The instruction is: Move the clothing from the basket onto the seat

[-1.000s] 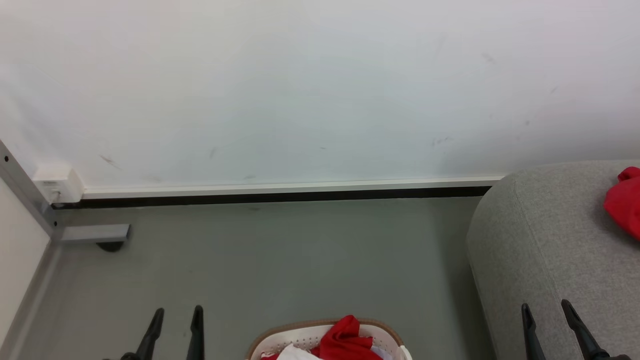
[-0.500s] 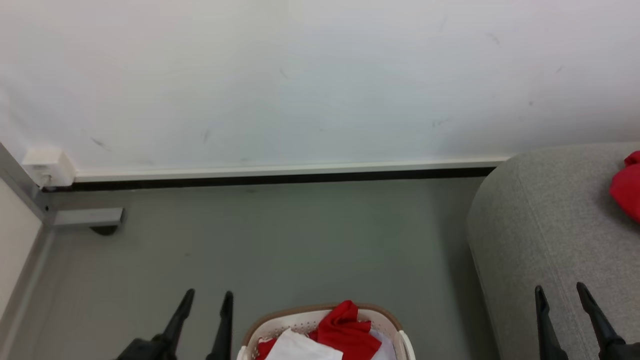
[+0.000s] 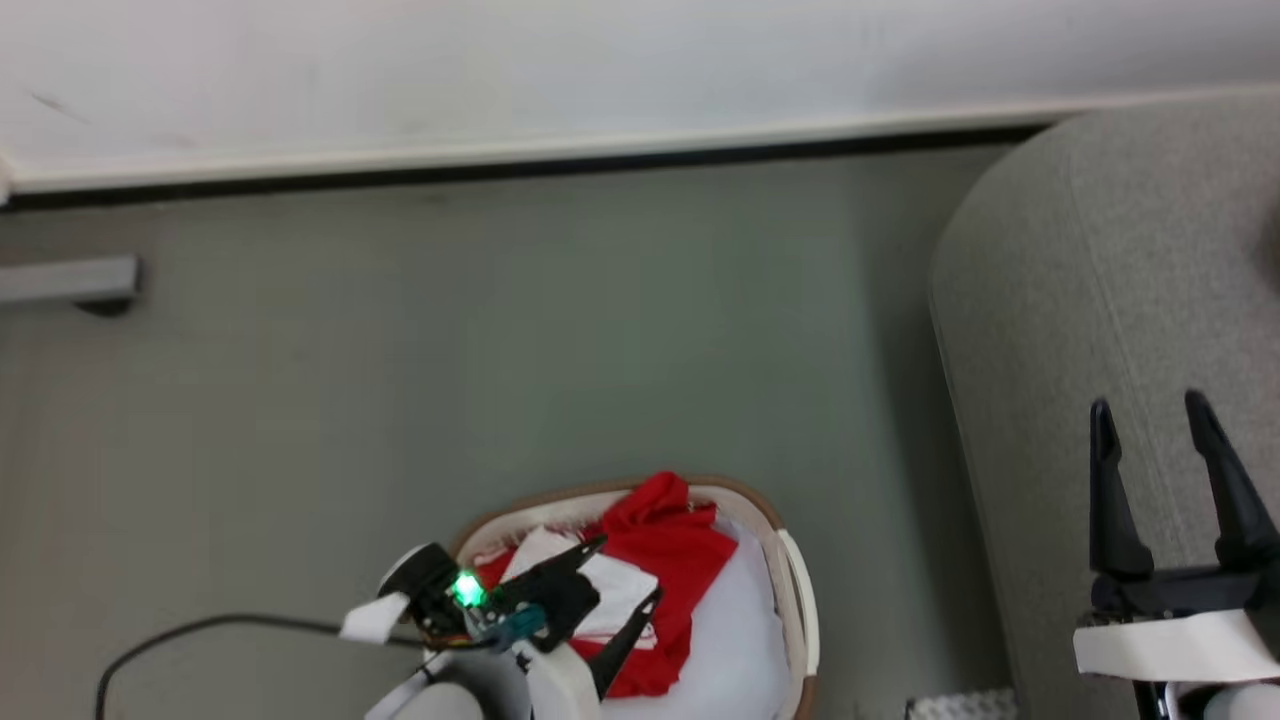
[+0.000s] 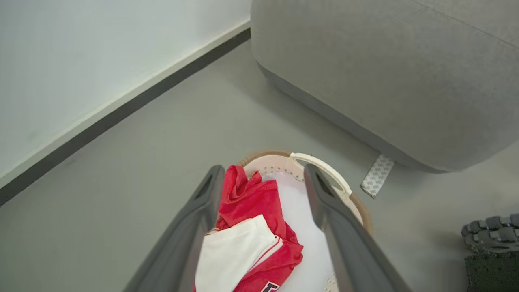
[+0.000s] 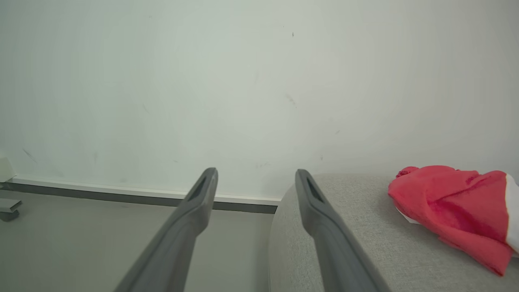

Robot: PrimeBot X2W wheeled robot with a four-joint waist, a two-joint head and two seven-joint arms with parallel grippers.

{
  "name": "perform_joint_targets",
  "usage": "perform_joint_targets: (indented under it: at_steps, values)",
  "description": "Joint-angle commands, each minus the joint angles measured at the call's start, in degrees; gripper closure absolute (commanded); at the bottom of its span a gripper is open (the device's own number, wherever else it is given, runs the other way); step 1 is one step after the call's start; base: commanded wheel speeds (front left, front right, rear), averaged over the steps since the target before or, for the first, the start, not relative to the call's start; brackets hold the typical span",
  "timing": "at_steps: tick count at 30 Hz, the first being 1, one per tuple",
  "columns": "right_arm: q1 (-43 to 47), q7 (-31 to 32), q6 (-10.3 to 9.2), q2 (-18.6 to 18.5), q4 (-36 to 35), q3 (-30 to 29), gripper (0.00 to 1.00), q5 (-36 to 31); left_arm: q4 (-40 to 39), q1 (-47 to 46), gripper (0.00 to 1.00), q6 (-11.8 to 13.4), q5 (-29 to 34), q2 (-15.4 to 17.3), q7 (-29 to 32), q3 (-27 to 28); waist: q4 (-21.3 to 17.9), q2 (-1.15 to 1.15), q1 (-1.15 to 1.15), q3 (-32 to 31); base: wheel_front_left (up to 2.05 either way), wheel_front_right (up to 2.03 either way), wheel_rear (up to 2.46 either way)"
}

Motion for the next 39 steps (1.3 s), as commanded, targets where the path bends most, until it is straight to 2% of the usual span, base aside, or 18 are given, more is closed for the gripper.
perform_joint_targets:
  at_steps: [1, 5, 9, 12, 22, 29, 30, 32, 39]
  values:
    - [-1.86, 0.05, -0.14, -0.05, -1.11, 0.41, 0.0, 0.59, 2.2, -3.22, 0.0, -0.06, -0.97, 1.49, 2.18, -3.03, -3.28, 0.0, -0.02, 6.48, 0.0, 0.0, 0.0]
    - [-4.18, 0.05, -0.14, -0.06, -3.3, 1.33, 0.0, 1.65, 7.5, -10.13, 0.0, -0.07, -0.84, 3.29, 6.45, -10.78, -5.27, 0.0, -0.02, 11.91, 0.0, 0.0, 0.0]
    - [-6.08, 0.05, -0.14, -0.04, -5.62, 2.74, 0.0, 2.78, 13.55, -15.54, 0.0, -0.08, -0.31, 3.26, 10.18, -16.17, -6.99, 0.0, -0.02, 17.37, 0.0, 0.0, 0.0]
    - [-7.32, 0.05, -0.14, -0.04, -7.24, 3.6, 0.0, 3.97, 18.03, -18.91, 0.0, -0.08, -2.47, 2.77, 11.92, -19.25, -8.1, 0.0, -0.02, 21.38, 0.0, 0.0, 0.0]
    - [-9.67, 0.05, -0.14, -0.03, -11.14, 7.28, 0.0, 6.89, 32.42, -29.55, 0.0, 0.04, -5.3, 2.58, 12.36, -21.08, -10.04, 0.0, -0.02, 33.64, 0.0, 0.0, 0.0]
    - [-9.89, 0.05, -0.14, -0.02, -13.45, 7.74, 0.0, 8.72, 38.02, -35.16, 0.0, 0.63, -4.04, 1.5, 7.96, -21.84, -11.24, 0.0, -0.02, 39.67, 0.0, 0.0, 0.0]
    - [-9.88, 0.05, -0.14, -0.01, -13.53, 7.76, 0.0, 8.83, 38.82, -35.58, 0.29, 0.74, -4.03, 1.11, 7.34, -21.98, -11.36, 0.0, -0.02, 39.95, 0.0, 0.0, 0.0]
    - [-9.85, 0.05, -0.14, -0.03, -13.44, 7.87, 0.0, 9.01, 40.08, -35.83, 1.0, 0.89, -3.87, 0.19, 5.7, -22.4, -11.57, 0.0, -0.02, 40.15, 0.0, 0.0, 0.0]
    - [-10.45, 0.04, -0.14, -0.03, -11.81, 6.86, 0.0, 8.96, 42.81, -33.8, 1.0, 0.33, -5.33, -2.11, 0.96, -23.3, -10.97, 0.0, -0.02, 36.59, 0.0, 0.0, 0.0]
